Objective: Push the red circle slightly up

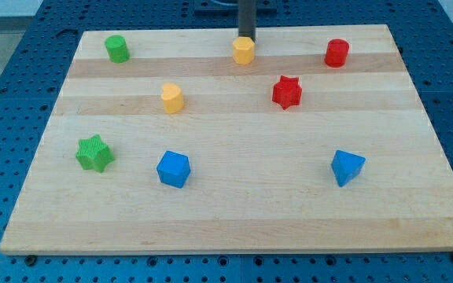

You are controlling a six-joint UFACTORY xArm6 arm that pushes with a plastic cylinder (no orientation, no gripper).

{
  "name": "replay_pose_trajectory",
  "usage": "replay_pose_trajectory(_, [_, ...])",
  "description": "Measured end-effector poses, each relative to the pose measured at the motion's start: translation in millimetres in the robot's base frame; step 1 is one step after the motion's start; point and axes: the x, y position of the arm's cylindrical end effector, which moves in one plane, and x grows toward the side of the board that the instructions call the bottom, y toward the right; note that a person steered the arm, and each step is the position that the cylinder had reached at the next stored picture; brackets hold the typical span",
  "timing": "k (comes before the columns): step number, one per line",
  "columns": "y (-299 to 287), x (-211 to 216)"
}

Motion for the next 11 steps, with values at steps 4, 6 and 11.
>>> replay_pose_trajectory(4, [49.1,80.6])
replay_pose_trajectory(6, [137.7,91.8])
replay_pose_trajectory(11, [103.3,61.7])
